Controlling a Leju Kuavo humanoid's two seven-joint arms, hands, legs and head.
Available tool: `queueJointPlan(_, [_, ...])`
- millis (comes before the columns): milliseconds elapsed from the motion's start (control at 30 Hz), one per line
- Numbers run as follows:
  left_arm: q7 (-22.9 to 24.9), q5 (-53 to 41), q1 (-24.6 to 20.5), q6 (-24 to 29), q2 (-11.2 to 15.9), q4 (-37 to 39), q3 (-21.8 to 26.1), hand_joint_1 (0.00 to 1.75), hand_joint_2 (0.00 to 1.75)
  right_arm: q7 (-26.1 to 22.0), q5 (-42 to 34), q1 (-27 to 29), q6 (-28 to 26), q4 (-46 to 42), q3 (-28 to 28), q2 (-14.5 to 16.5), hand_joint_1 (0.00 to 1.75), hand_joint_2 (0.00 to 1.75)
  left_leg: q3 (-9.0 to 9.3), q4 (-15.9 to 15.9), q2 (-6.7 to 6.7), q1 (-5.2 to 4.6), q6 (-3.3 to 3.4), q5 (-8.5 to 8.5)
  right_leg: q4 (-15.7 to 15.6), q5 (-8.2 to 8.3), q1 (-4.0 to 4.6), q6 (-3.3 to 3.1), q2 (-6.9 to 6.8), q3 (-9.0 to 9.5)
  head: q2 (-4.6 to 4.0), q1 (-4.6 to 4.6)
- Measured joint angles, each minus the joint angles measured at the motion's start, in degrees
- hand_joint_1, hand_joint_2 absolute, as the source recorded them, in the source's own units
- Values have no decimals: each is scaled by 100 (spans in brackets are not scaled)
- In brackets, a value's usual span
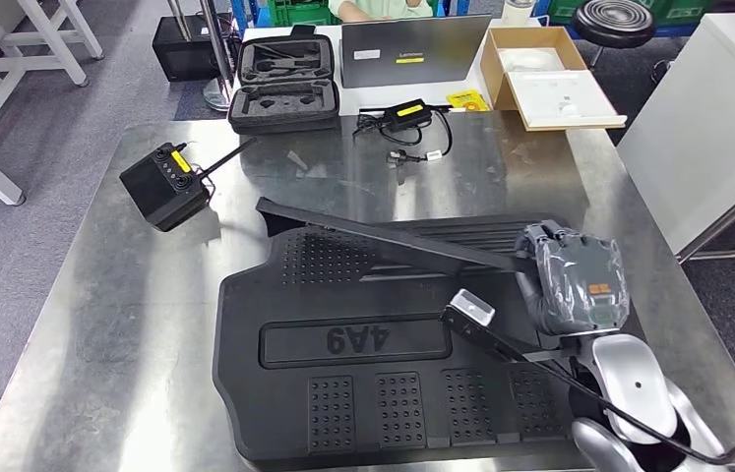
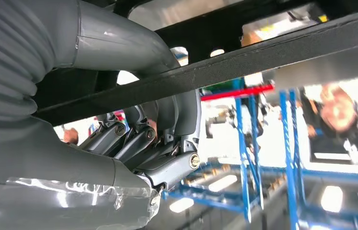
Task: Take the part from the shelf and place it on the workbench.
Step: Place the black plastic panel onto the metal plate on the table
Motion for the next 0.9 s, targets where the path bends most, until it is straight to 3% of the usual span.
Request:
queueJointPlan(267, [-7, -28, -1, 11, 1, 2, 0, 0, 175, -59, -63, 24, 77, -75, -78, 74, 175, 175, 0, 0, 0, 0, -2, -2, 0, -2, 0, -1, 0, 0, -1, 0])
queueJointPlan(600, [-7, -50, -1, -64, 2, 34, 0, 0, 175, 385, -1067, 10, 1029, -79, -54, 100, 175, 175, -1, 0, 0, 0, -1, -4, 0, -2, 0, -1, 0, 1, 0, 0])
queueJointPlan(900, [-7, -54, 4, -79, 0, 46, 0, 0, 175, 619, -1276, -42, 1077, -79, 2, 100, 175, 175, 0, 0, -1, 0, -1, -4, 0, -4, 0, 1, -1, 2, 0, 0])
